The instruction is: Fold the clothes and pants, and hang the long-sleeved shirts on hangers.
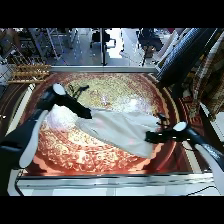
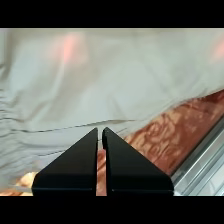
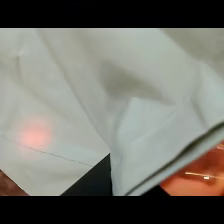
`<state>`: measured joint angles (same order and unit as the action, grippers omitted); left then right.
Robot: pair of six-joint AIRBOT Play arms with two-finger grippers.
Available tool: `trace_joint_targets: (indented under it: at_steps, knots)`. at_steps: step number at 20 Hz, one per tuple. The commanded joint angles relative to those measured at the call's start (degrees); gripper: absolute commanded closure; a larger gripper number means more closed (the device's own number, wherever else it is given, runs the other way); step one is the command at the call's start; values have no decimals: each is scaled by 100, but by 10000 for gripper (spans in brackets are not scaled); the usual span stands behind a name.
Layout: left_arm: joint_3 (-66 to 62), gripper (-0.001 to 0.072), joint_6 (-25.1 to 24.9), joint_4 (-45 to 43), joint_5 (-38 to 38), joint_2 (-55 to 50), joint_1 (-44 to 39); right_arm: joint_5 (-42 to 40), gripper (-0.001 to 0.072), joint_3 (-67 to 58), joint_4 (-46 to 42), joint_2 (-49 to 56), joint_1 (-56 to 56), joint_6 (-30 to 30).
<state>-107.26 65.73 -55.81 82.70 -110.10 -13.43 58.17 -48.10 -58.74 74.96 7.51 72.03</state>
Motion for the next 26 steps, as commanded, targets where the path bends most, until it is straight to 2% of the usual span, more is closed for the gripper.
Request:
trace_joint_targets:
  at_steps: [1,4,8,11,15,16,17,18,20,21,22,24,26]
  knots:
    - [0,657,319,-136,-170,-535,-562,699,702,-96,-2643,-1355,612,1156]
    - [0,690,380,-79,-485,-1019,-986,940,702,-398,-2288,-1950,494,1165]
    - [-7,690,501,-120,-608,-905,-1005,730,702,-1456,-2068,-1506,-1108,1635]
    - [-7,690,605,-122,59,-101,-437,435,702,-2400,-2079,-284,-2708,1906]
    - [-7,689,931,-118,890,953,485,527,699,-3980,-2127,2072,-4380,1906]
    - [-4,690,931,-120,975,1117,662,721,639,-4378,-2133,2507,-4524,1902]
    - [-4,689,933,-118,1056,1241,817,1005,398,-4684,-2142,2726,-4535,1895]
    - [-4,689,933,-118,1119,1314,925,1338,291,-4905,-2234,2745,-4426,1860]
    - [-2,689,931,-120,1248,1342,1008,1932,278,-5119,-2441,2363,-3884,1834]
    - [2,689,929,-120,1263,1329,1005,2059,204,-5106,-2409,2033,-3438,1836]
    - [24,687,929,-118,1250,1322,960,2129,190,-5042,-2273,1709,-2977,1836]
    - [87,675,925,-120,1217,1305,822,2378,188,-4610,-1681,1106,-1987,1786]
    - [92,675,927,-118,1211,1228,664,2299,180,-3556,-785,595,-1104,1408]
